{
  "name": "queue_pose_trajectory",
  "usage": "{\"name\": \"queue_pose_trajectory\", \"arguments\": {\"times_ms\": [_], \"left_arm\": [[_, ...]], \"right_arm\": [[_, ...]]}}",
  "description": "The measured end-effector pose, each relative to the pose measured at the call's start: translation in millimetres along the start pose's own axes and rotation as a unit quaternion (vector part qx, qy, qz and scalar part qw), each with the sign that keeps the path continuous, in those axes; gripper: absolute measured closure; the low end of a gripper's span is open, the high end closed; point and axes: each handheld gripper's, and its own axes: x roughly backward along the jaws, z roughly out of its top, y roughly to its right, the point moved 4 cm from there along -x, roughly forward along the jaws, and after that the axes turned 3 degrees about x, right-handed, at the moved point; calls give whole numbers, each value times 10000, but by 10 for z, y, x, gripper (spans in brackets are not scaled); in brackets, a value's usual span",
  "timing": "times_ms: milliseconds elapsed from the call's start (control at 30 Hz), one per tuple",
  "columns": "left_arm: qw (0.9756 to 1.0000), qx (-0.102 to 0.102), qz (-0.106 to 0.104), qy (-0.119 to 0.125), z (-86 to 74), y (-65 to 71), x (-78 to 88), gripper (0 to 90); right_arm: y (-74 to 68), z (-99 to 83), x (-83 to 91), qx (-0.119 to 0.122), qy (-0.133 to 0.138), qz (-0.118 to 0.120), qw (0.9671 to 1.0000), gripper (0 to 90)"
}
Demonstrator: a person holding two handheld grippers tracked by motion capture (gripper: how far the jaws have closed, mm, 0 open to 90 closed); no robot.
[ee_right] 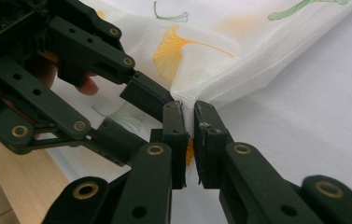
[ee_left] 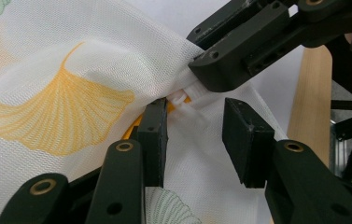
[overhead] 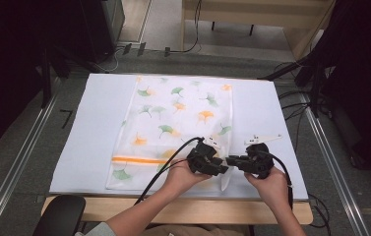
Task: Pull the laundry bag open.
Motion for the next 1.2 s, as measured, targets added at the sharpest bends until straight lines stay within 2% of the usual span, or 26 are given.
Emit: {"name": "queue_pose_trajectory", "arguments": {"times_ms": [233, 300, 333, 467, 567, 633, 833, 933, 1100, 1133, 1200], "left_arm": [[10000, -4, 67, -36, -13, -8, -15, 649], [10000, 33, 55, -24, -18, -7, -23, 704], [10000, 62, 16, -29, -26, -2, -30, 709], [9999, 107, 46, -22, -32, 2, -40, 729], [9996, 266, -75, 16, -31, -13, -34, 775], [9996, 269, -114, 12, -35, -6, -33, 821], [9990, 382, -211, 47, -30, -22, -29, 805], [9991, 375, -169, 42, -28, -23, -29, 806], [9991, 422, -72, 21, -34, -62, -37, 883], [9988, 472, -159, 6, -36, -86, -27, 900], [9989, 452, -151, 5, -36, -87, -24, 900]], "right_arm": [[-15, 6, -12, 17, -13, 22, 10000, 864], [-8, 7, -4, 18, 5, 10, 10000, 863], [-6, 16, 8, -6, 73, 28, 10000, 863], [-7, 16, 5, 0, 70, 44, 10000, 863], [-8, 18, 9, 7, 86, 59, 9999, 863], [-8, 16, 5, 9, 72, 46, 10000, 863], [-16, 18, 3, -4, 75, 43, 10000, 863], [-21, 20, 2, 1, 78, 55, 10000, 864], [-34, 19, -6, 31, 37, 71, 10000, 865], [-38, 17, -4, 44, 31, 90, 9999, 865], [-37, 18, -4, 45, 33, 88, 9999, 865]]}}
